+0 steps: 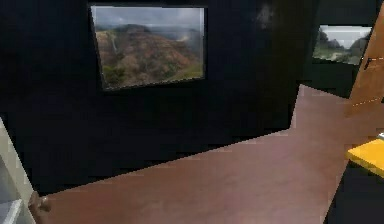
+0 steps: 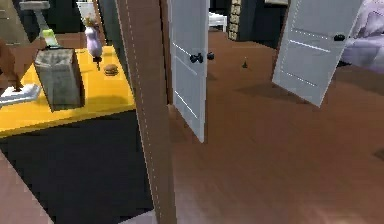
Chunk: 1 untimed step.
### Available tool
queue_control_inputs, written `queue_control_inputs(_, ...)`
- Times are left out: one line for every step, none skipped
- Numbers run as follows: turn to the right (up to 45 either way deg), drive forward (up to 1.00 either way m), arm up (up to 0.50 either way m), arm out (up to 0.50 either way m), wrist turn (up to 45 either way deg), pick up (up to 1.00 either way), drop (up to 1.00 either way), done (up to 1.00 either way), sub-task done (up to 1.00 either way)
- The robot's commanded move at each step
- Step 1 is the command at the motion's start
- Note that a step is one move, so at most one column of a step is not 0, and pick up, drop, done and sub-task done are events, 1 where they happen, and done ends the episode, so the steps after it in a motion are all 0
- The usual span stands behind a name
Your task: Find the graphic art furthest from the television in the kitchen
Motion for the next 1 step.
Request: queue_control_inputs(0.0, 1.0, 0.0, 0.0, 0.0, 0.0, 0.0, 0.0, 0.0)
